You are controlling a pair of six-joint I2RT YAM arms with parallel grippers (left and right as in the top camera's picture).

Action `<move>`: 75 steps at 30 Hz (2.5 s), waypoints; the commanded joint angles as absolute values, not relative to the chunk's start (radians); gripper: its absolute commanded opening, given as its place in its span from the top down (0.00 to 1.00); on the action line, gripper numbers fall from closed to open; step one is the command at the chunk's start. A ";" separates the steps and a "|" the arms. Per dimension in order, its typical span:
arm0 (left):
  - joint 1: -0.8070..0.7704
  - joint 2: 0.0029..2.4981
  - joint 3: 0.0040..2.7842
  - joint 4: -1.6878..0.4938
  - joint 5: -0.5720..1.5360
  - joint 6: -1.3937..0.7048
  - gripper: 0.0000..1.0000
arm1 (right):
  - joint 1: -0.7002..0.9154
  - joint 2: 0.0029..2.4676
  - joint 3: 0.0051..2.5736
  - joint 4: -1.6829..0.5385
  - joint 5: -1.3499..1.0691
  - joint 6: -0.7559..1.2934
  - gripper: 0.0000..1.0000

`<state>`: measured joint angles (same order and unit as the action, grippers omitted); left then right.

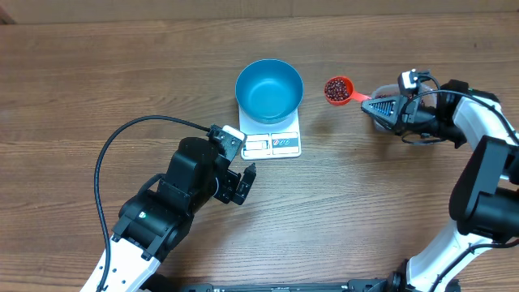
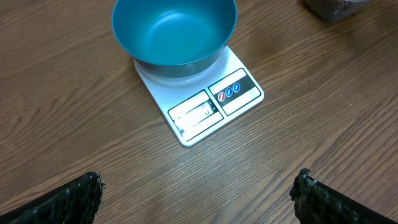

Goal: Scoop item into bowl and weigh 150g on scale
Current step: 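Carry the filled scoop leftward over the blue bowl on the scale, then tilt the scoop to pour beans into the blue bowl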

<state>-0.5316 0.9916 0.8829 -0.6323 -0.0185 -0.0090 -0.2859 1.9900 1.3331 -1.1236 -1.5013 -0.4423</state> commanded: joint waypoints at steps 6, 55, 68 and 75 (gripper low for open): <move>-0.537 0.993 0.877 -0.632 -0.007 -0.025 0.00 | -0.205 1.999 1.328 -1.097 -1.551 -0.455 0.96; -0.537 0.993 0.877 -0.632 -0.007 -0.025 0.01 | -0.092 1.999 1.328 -0.494 -1.519 0.120 0.96; -0.537 0.993 0.877 -0.632 -0.007 -0.025 0.00 | 0.022 1.999 1.328 -0.282 -1.389 0.236 0.96; -0.537 0.993 0.877 -0.632 -0.007 -0.025 0.00 | 0.075 1.999 1.328 -0.255 -1.127 0.187 0.96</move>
<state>-0.5316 0.9916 0.8829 -0.6323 -0.0185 -0.0090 0.0586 1.9900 1.3319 -0.2626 -1.2636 0.2302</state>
